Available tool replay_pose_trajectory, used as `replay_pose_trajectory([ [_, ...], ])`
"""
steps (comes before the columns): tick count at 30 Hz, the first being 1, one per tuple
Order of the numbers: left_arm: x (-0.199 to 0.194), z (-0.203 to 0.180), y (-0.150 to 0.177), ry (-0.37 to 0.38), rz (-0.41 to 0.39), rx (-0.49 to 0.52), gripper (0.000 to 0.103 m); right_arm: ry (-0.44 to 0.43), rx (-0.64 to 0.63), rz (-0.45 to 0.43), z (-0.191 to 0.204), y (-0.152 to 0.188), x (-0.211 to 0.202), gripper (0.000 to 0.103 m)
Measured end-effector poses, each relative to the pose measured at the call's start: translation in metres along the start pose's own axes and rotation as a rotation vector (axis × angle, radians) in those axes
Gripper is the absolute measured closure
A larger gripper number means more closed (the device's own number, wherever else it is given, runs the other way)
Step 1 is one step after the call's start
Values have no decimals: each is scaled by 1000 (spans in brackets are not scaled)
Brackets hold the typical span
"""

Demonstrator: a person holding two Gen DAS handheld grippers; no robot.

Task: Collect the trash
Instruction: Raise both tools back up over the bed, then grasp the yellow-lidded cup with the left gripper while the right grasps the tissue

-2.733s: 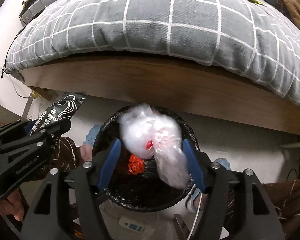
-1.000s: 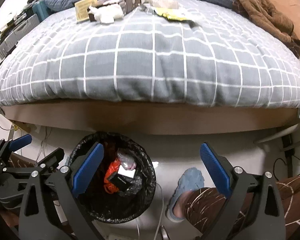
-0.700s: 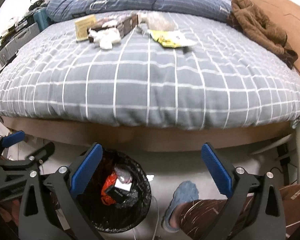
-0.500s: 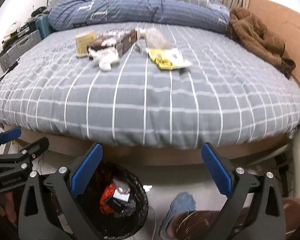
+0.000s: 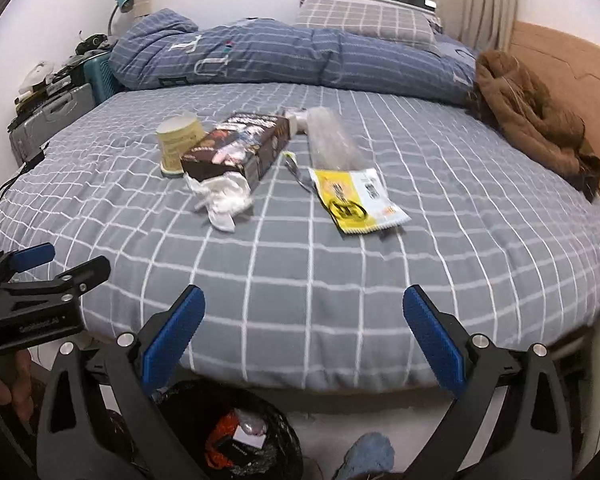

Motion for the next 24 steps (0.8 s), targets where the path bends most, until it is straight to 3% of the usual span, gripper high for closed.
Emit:
replay_pose_trajectory([
  [8, 25, 27, -39, -29, -21, -20, 6, -17, -29, 11, 17, -13, 22, 8],
  [24, 73, 44, -98, -15, -23, -16, 6, -46, -57, 47, 46, -37, 71, 8],
])
Point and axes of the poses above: each gripper's, at about its wrist camera, not at the fingertips, and x roughly the way its jaws point, z to its left, y to its underside, the point moved 9 cm from there along x, roughly the way its jaws point, and after that the axes turned 9 degrees about x, right-handed, at the moved point
